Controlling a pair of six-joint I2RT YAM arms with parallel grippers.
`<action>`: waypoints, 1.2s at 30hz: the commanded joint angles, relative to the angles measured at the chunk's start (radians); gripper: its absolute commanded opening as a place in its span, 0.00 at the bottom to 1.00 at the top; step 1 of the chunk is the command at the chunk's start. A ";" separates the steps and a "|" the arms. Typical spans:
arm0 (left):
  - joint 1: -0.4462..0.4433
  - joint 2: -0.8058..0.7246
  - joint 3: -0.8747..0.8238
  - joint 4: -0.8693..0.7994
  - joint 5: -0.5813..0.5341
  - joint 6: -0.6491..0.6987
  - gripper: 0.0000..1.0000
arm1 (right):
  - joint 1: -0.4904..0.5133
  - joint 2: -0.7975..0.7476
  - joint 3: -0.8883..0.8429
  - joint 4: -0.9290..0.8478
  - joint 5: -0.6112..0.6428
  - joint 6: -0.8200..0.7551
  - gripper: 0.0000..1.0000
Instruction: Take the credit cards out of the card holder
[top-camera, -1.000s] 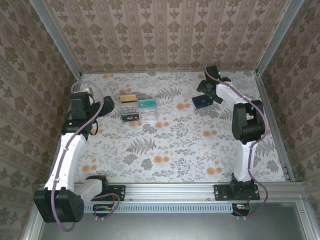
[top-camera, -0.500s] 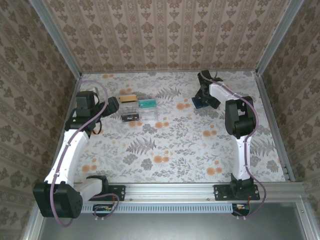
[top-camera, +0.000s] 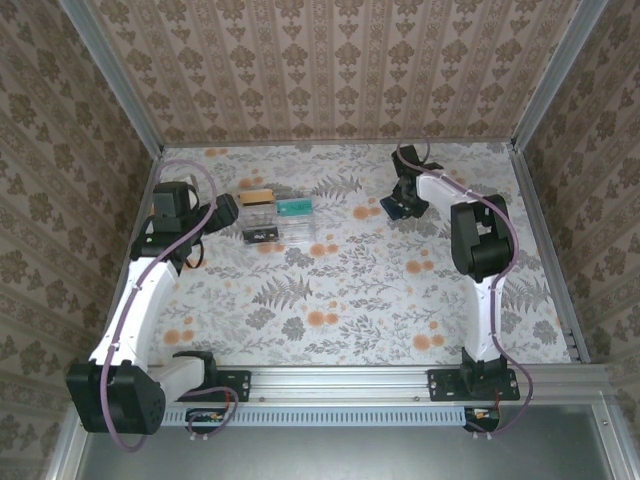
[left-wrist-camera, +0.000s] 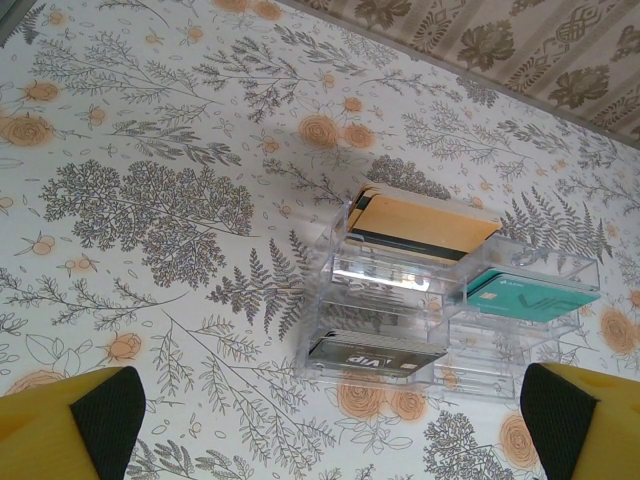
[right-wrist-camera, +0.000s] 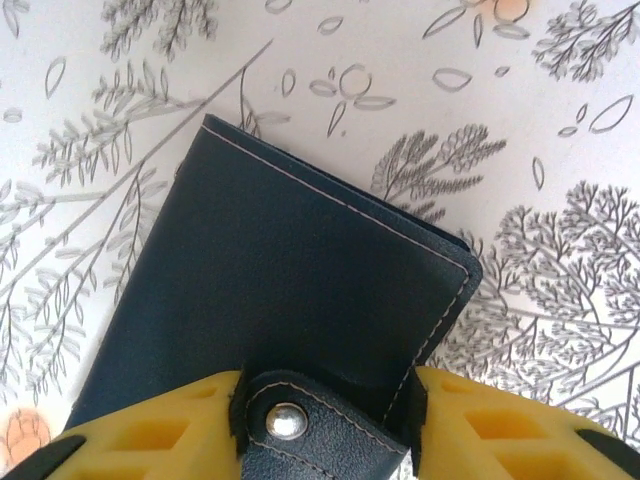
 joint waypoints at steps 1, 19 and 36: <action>-0.007 0.011 0.030 -0.007 0.007 -0.008 1.00 | 0.041 -0.047 -0.071 -0.029 -0.073 -0.048 0.34; -0.088 -0.013 -0.015 0.007 -0.034 -0.048 1.00 | 0.376 -0.332 -0.435 0.031 -0.235 -0.329 0.36; -0.293 -0.019 -0.016 -0.036 -0.116 -0.100 1.00 | 0.503 -0.458 -0.429 -0.154 -0.077 -0.422 0.49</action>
